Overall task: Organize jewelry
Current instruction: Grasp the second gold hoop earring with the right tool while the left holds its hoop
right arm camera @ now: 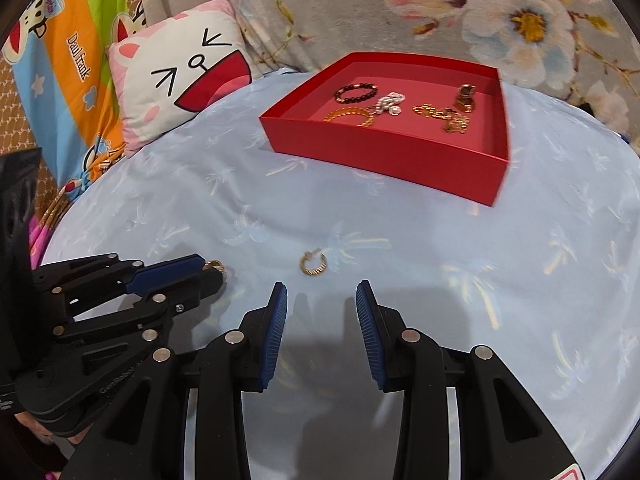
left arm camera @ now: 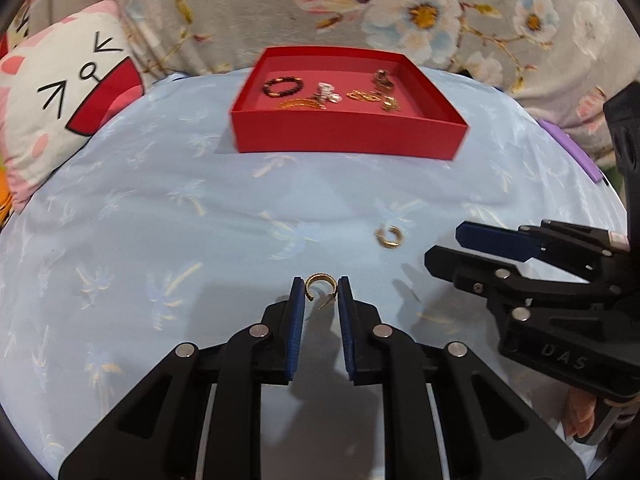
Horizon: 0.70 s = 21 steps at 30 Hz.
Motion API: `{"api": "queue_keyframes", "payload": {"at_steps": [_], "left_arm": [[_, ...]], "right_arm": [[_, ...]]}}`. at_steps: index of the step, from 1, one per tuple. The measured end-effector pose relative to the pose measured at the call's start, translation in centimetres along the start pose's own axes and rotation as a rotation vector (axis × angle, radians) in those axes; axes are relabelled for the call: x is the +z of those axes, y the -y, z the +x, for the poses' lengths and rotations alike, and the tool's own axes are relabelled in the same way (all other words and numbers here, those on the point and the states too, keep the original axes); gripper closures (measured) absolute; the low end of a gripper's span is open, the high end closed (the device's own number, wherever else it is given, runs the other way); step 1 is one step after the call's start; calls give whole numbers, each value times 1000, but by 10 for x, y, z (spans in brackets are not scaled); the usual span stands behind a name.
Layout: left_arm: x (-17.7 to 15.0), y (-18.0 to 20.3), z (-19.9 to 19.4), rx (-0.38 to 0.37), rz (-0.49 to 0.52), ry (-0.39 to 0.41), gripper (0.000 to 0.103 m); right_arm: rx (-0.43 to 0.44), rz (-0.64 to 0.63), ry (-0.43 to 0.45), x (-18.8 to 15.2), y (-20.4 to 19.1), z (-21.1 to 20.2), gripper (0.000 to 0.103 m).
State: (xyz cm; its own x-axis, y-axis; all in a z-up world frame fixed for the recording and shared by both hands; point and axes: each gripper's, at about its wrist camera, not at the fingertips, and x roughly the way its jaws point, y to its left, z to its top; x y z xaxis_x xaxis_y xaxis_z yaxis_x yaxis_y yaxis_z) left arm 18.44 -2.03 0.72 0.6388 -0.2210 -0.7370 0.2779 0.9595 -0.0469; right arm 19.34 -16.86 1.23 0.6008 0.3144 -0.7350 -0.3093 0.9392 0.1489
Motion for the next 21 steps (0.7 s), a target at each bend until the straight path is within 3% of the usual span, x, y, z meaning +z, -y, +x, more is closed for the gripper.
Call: {"api": "queue_keyframes", "payload": {"at_steps": [8,15,21], "left_arm": [[5,-26,-2,24,-65,0,87],[5,-28,-1,23,-63,-9,87],[3,-26,3,28,-54,-19,87]], "right_arm": [[-26,-40,-21,11,-10,26,70],[-42,-61,-40,14,-13,33,87],[-46,-69,-41,14,-14,33,87]]}}
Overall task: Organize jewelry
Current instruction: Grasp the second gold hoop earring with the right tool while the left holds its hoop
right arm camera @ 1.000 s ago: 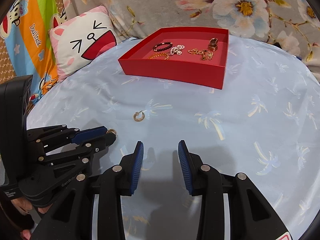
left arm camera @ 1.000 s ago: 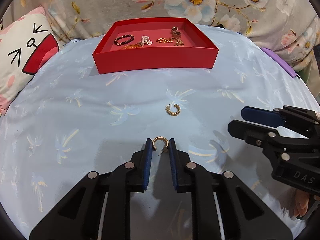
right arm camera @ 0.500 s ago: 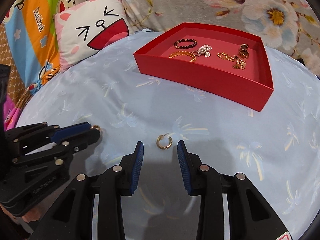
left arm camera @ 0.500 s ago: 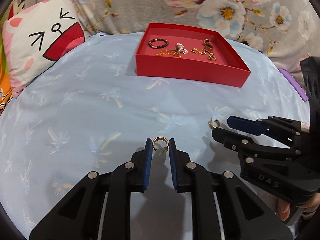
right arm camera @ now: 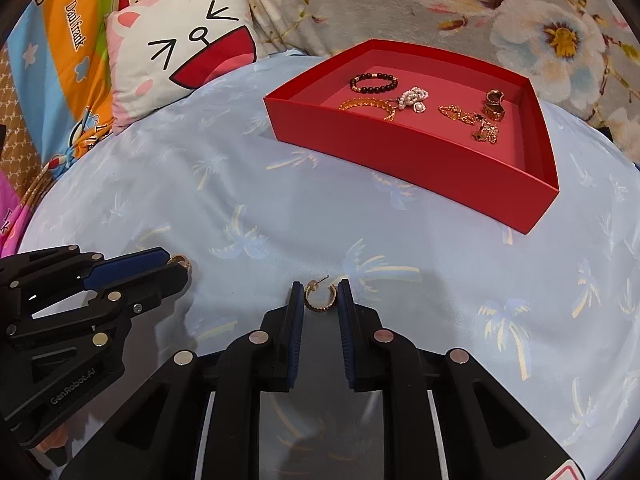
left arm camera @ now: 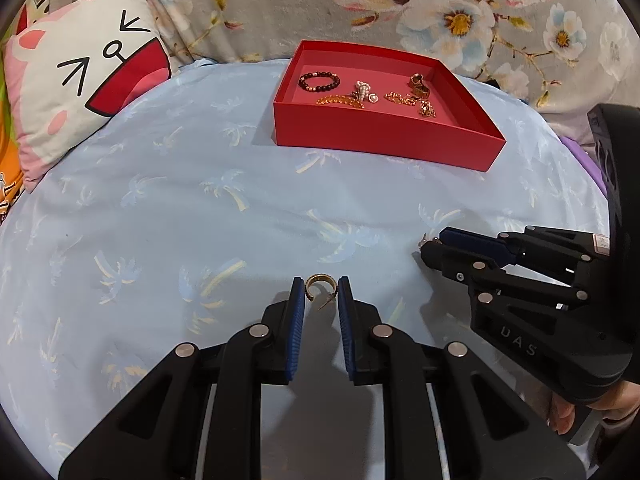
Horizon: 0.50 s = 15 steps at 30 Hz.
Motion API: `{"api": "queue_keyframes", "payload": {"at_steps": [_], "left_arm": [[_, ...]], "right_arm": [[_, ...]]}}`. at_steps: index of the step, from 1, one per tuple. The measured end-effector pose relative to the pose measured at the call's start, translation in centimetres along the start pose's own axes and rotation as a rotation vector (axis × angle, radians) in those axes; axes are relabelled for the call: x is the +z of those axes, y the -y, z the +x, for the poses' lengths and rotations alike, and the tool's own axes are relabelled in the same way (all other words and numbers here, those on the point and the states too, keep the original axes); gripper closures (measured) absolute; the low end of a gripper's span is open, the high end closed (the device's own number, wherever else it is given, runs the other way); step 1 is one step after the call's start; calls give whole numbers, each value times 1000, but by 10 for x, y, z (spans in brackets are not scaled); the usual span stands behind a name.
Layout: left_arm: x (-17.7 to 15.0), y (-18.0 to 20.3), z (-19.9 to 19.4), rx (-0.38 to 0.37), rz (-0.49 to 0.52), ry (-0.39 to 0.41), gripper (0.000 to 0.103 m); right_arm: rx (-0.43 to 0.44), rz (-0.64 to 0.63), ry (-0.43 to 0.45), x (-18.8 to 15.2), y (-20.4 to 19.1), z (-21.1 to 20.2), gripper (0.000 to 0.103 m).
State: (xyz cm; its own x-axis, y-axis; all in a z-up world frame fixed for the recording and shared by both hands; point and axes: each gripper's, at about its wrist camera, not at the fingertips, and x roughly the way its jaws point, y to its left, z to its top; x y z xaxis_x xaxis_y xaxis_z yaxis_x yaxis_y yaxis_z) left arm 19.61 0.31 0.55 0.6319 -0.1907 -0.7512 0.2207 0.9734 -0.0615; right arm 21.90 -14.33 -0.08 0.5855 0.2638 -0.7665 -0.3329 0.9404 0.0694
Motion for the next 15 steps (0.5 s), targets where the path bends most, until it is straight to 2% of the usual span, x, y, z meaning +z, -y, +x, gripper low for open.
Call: {"api": "queue_keyframes", "payload": {"at_steps": [15], "left_arm": [[-2,3,5,34,18,-1,87]], "right_arm": [[17,46,20,-7,9,-8,88]]}}
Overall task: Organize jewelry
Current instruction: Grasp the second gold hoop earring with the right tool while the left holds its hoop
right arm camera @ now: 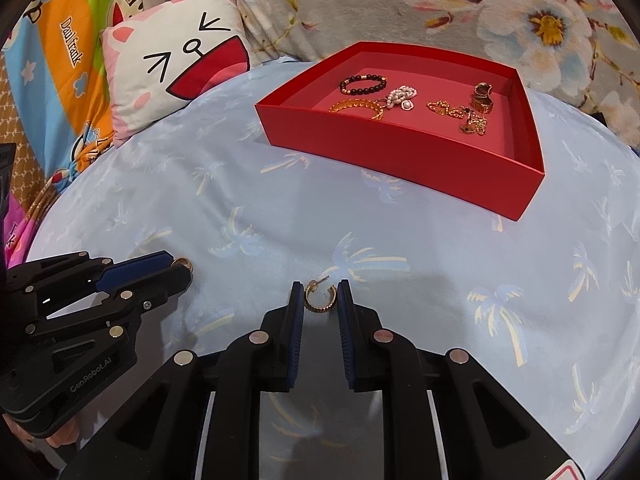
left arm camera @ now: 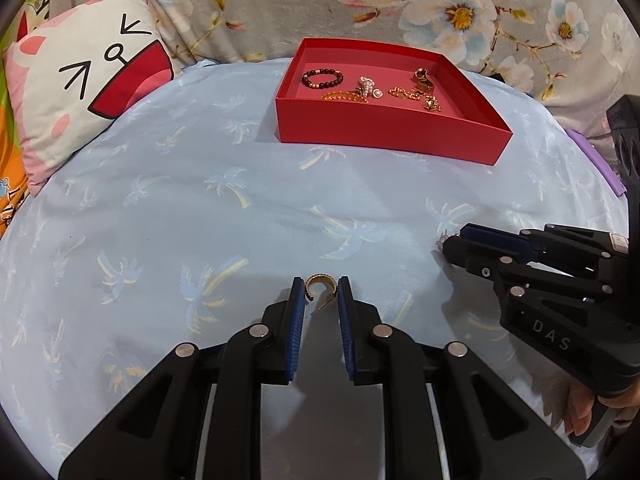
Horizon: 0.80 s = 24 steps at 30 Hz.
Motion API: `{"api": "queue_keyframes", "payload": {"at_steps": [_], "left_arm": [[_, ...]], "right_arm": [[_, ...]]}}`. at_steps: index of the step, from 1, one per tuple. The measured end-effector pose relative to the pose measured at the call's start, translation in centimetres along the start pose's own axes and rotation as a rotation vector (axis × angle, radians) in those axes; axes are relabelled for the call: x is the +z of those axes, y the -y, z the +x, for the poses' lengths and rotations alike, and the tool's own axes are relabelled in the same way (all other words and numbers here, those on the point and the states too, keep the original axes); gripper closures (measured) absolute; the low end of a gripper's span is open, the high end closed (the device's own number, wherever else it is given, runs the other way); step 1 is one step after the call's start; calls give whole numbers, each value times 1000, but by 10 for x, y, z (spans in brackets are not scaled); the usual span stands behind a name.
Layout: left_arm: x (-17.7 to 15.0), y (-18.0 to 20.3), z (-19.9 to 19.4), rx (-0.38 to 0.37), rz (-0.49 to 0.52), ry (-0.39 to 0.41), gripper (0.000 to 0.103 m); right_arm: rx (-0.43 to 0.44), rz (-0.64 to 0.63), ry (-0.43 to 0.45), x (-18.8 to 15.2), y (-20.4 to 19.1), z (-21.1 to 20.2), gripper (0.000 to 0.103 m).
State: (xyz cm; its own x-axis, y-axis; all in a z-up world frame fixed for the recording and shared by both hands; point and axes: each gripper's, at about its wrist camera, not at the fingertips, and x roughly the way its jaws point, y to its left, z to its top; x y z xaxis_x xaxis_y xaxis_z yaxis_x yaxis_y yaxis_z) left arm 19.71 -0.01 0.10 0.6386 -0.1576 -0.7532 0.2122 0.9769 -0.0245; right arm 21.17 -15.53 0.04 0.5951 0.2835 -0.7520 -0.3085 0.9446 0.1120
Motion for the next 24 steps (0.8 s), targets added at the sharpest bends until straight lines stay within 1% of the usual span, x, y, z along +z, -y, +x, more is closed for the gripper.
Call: {"api": "queue_keyframes", "payload": {"at_steps": [10,17,24], "left_arm": [[-2,1,3,28,10,-2,87],[-1,-1,3,44,1,4,87],[2,-3,-3,27,-1,1,87]], "right_arm": [[-1,3,-3,-9,0,-8,88],[-6,48,-7,-23,10,-19,88],[-25,103,-11,-41,27,-40,88]]}}
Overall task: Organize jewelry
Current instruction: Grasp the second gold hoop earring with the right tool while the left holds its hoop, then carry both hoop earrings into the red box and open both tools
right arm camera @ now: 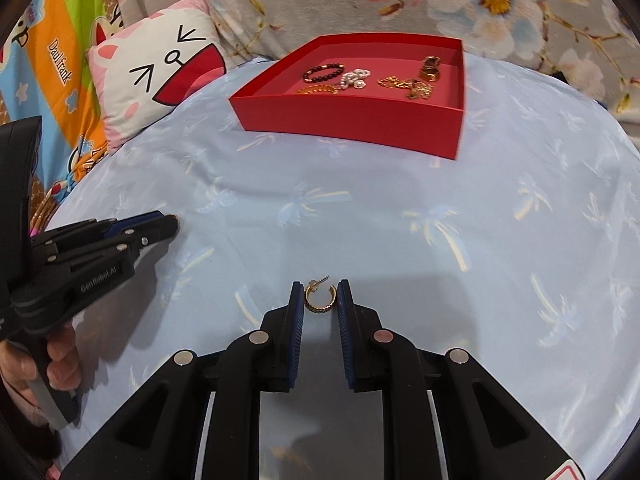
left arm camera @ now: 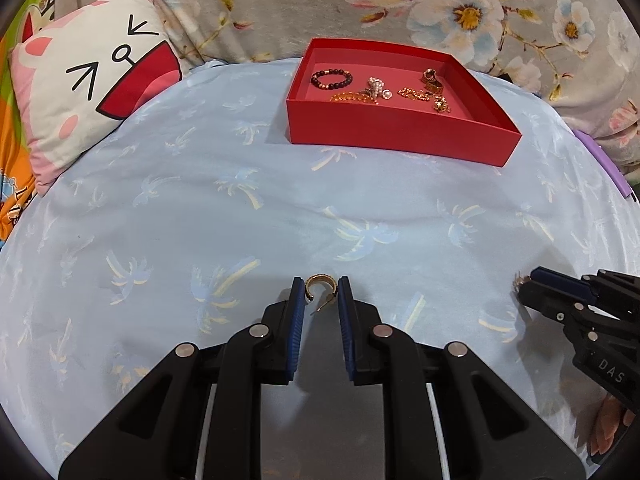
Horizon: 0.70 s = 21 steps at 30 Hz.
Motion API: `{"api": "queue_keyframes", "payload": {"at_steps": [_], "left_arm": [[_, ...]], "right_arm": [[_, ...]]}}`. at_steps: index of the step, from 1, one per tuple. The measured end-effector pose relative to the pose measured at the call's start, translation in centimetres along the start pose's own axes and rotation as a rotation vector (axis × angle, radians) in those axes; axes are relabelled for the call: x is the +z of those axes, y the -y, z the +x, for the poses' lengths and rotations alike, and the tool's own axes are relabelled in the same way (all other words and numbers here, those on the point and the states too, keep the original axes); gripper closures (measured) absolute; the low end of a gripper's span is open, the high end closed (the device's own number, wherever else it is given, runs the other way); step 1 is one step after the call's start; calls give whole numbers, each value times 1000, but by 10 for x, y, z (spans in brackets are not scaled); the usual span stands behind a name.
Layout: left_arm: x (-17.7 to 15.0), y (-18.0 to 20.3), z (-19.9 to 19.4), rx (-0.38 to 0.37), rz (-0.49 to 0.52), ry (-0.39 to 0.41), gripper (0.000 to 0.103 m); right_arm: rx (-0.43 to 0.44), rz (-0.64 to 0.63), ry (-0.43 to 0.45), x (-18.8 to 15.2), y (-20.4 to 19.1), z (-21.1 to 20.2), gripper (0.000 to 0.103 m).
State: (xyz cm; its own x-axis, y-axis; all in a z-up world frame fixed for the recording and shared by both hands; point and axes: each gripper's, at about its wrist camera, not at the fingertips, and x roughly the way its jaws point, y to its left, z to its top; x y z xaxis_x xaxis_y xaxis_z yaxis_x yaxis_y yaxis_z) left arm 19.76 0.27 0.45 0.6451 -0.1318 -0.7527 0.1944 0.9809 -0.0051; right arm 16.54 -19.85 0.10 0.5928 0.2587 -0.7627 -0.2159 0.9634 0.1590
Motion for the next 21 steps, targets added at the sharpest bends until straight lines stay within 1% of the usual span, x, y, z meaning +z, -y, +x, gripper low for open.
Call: {"api": "queue_keyframes", "payload": {"at_steps": [3,6,9,13,15,17,21], "left_arm": [[7,3,-9,-18,19,10,87],[19,7,-17,-25,47,28,87],[39,10,-24,-20,72,53,87],[75,10,-28,-15,77,96,86],[93,9,-27,-27,69,107,86],[111,11,-24,-23,69,124,86],[140,18,-11,-25,74,134,86]], "right_arm": [[0,33,15,-1,11,-15,88],[-19,53,55,12,22,-34,88],[-39,63,107,37,33,-51,88],[-67,59,174,76,41,-62,88],[-69,68,195,95,47,-62,88],[-62,79,201,112,53,-58,88],[-50,93,176,141,60,-35,88]]}}
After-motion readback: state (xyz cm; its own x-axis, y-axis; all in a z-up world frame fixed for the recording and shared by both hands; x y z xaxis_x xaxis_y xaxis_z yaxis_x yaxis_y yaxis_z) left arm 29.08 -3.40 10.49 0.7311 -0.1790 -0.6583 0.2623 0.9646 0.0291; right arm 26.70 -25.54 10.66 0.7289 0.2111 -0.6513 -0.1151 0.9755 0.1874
